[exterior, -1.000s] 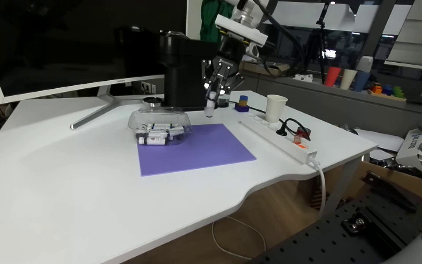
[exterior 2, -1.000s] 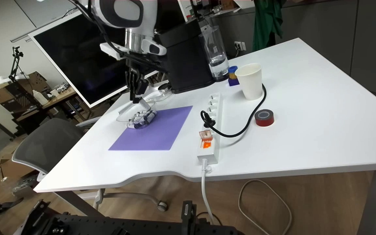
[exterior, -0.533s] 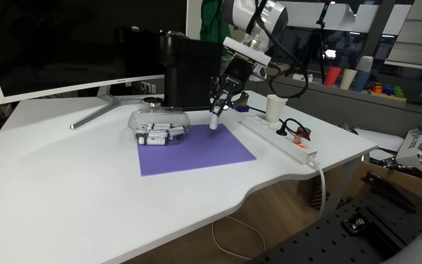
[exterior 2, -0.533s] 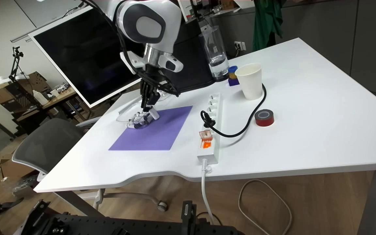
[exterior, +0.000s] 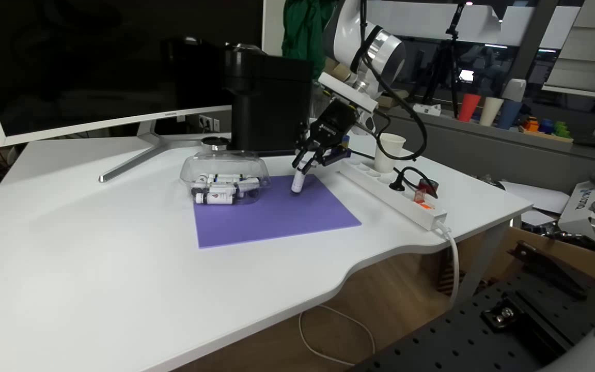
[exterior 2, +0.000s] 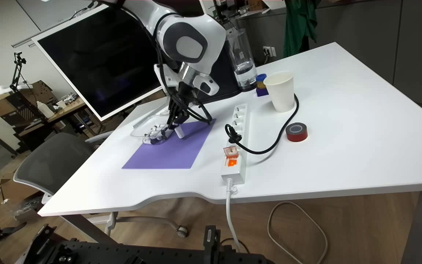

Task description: Remove the bottle from the colourless bowl and put it on the blue paper

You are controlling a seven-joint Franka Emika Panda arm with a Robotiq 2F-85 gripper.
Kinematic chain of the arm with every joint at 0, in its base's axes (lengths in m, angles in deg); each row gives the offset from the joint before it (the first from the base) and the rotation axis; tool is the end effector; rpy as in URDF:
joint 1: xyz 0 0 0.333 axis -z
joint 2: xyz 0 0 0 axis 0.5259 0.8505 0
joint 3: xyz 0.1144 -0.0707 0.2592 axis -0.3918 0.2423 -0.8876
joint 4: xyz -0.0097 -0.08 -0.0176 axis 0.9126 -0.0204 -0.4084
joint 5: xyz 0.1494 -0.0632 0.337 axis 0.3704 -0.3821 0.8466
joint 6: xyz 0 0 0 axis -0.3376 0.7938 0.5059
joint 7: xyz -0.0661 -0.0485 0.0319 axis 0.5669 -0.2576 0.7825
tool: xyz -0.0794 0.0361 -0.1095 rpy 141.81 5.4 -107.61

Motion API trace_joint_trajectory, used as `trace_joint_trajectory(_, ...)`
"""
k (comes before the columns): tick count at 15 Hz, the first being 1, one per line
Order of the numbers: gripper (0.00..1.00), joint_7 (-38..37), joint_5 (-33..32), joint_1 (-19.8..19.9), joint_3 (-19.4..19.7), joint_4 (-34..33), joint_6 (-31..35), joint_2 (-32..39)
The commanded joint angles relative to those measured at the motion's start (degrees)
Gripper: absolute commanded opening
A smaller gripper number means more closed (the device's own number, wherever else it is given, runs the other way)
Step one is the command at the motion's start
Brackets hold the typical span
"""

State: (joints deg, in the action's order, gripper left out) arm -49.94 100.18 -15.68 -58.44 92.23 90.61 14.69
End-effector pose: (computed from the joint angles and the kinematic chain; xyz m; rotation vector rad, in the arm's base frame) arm 0.5406 -0.1169 0.1044 -2.1727 1.0314 0.7020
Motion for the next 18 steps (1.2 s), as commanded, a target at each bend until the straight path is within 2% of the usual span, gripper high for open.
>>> trace_joint_trajectory(1, 0.06, -2.64, 1.02, 0.09, 0.8, -5.04, -3.52, 3.14)
trace_joint_trajectory(3, 0.06, -3.59, 0.75, -0.12, 1.05, -6.44, -4.34, 4.15)
trace_joint_trajectory(4, 0.16, -4.12, 0.7, -0.17, 1.1, -7.11, -4.86, 4.57)
trace_joint_trajectory(5, 0.5, -4.66, 0.75, -0.17, 1.1, -7.69, -5.28, 4.93)
trace_joint_trajectory(6, 0.51, -5.0, 0.7, -0.21, 1.08, -8.24, -5.68, 5.2)
trace_joint_trajectory(10, 0.77, -5.7, -0.14, -1.5, 1.26, -8.36, -5.7, 3.76)
trace_joint_trajectory(13, 0.98, -5.21, -1.62, -3.79, 1.59, -5.62, -3.64, -0.24)
trace_joint_trajectory(18, 1.0, -6.78, -10.81, -10.98, 2.76, 2.66, 3.84, -11.89)
